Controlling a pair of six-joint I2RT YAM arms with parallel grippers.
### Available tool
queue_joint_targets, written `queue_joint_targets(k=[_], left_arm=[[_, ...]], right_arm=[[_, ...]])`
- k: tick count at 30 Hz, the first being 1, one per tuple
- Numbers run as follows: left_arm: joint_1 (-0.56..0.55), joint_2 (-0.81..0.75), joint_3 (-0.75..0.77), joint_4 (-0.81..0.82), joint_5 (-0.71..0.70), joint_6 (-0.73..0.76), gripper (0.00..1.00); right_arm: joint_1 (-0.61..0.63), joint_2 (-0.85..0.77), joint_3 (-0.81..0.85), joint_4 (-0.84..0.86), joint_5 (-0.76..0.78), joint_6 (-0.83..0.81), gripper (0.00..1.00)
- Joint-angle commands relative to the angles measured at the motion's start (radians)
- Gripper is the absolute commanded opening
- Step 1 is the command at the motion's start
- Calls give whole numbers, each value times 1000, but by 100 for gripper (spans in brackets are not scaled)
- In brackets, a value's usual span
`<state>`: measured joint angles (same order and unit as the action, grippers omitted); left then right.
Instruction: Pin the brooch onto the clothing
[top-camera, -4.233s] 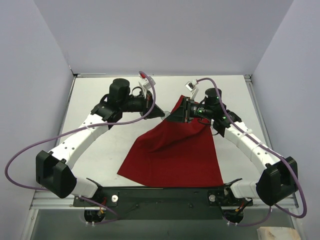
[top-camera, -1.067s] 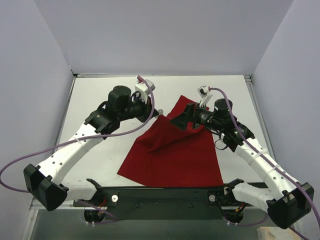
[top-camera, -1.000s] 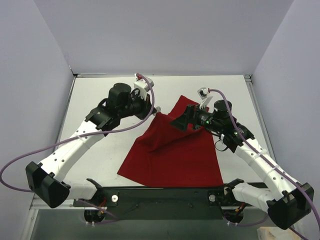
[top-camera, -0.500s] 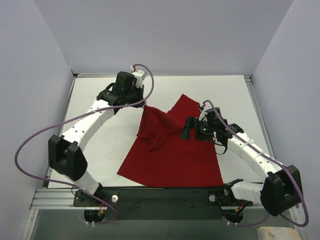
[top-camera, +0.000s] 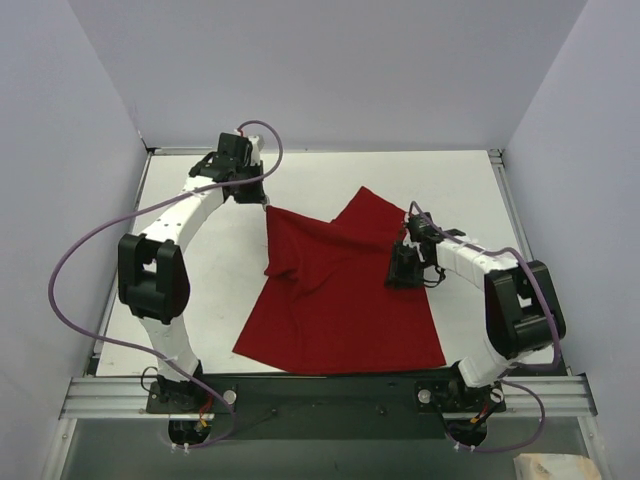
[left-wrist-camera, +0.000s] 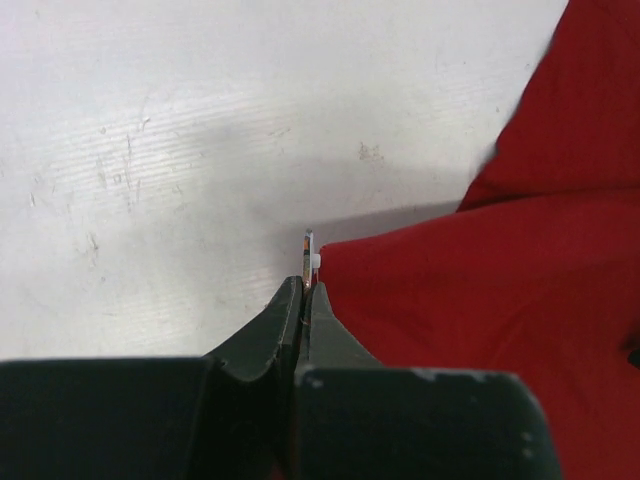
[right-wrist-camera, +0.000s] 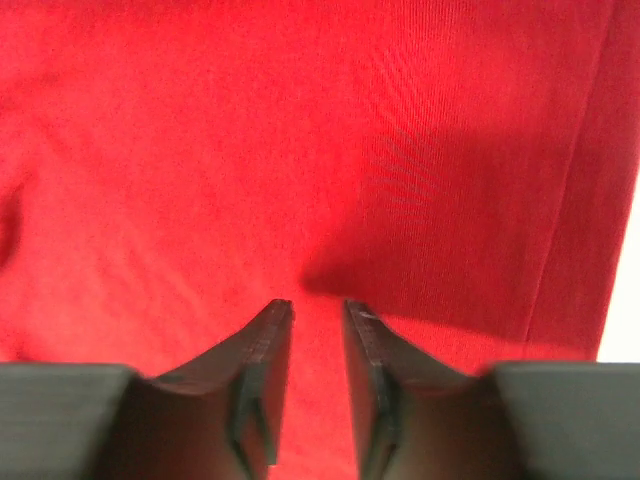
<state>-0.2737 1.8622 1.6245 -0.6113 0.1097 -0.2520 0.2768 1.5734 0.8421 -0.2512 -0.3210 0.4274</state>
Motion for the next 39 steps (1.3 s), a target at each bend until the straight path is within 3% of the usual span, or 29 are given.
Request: queue_joint_targets(k=[1, 2, 10, 16, 23, 26, 27, 28, 29, 31, 36, 39], left_arm=[[11, 69, 116, -5, 16, 2, 0], [11, 87, 135, -10, 12, 3, 0], [21, 276, 320, -53, -15, 10, 0], [31, 402, 518, -116, -24, 8, 0], [33, 440, 679, -166, -36, 20, 0], [33, 408, 706, -179, -22, 25, 16], [31, 394, 707, -185, -19, 26, 32], [33, 378, 704, -185, -18, 26, 63], [33, 341, 704, -186, -15, 25, 70], [31, 296, 693, -191, -2, 31, 78], [30, 92, 597, -199, 40, 25, 83], [30, -53, 508, -196, 74, 0, 84]], right_arm=[[-10, 83, 87, -48, 48, 7, 22], [-10, 97, 98, -49, 59, 8, 13], [-27, 227, 218, -89, 108, 4, 5], [-51, 280, 294, -103, 97, -1, 4], [-59, 196, 333, -106, 89, 16, 9], [-59, 124, 344, -106, 76, 22, 14], [-59, 100, 344, -106, 71, 25, 17], [-59, 77, 345, -106, 65, 28, 19], [-60, 24, 342, -108, 48, 28, 21], [-59, -36, 333, -108, 36, 34, 34], [-57, -278, 272, -108, 11, 45, 77], [-57, -423, 226, -115, 4, 66, 94]])
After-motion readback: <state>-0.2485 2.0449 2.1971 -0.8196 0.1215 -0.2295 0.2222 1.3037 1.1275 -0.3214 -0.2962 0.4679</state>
